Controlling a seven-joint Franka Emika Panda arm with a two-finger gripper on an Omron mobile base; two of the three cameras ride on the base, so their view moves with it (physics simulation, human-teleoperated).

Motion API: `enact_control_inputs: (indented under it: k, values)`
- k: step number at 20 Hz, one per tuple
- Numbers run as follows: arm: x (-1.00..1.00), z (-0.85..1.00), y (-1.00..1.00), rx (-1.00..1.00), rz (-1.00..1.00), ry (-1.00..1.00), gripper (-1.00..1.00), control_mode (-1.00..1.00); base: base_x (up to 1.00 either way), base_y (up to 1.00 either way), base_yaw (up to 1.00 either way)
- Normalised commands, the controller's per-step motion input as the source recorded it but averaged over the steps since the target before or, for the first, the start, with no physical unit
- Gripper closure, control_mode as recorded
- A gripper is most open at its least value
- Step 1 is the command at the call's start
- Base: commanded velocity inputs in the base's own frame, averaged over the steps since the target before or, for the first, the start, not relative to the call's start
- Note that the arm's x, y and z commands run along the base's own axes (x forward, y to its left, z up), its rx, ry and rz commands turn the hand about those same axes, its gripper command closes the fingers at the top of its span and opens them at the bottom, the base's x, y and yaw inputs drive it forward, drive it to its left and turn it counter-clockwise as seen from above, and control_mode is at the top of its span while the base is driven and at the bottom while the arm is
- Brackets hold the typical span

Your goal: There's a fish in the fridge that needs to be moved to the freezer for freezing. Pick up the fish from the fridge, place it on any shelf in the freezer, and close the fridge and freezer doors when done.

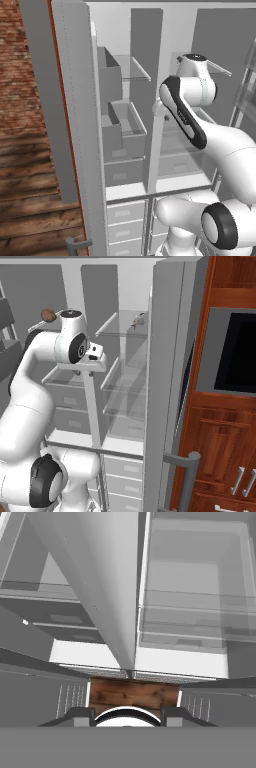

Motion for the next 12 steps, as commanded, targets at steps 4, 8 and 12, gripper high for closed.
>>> enact_control_inputs:
  k: [4,8,12]
  values:
    - [-0.12,0.0,0.0,0.0,0.0,0.0,-1.0,-1.0,0.0,0.0,0.0]
    - [-0.51,0.04,0.0,-0.01,-0.01,-0.05,-1.0,-1.0,0.0,0.0,0.0]
    - [-0.39,0.22,-0.21,-0.02,0.0,-0.22,-1.0,-1.0,0.0,0.0,0.0]
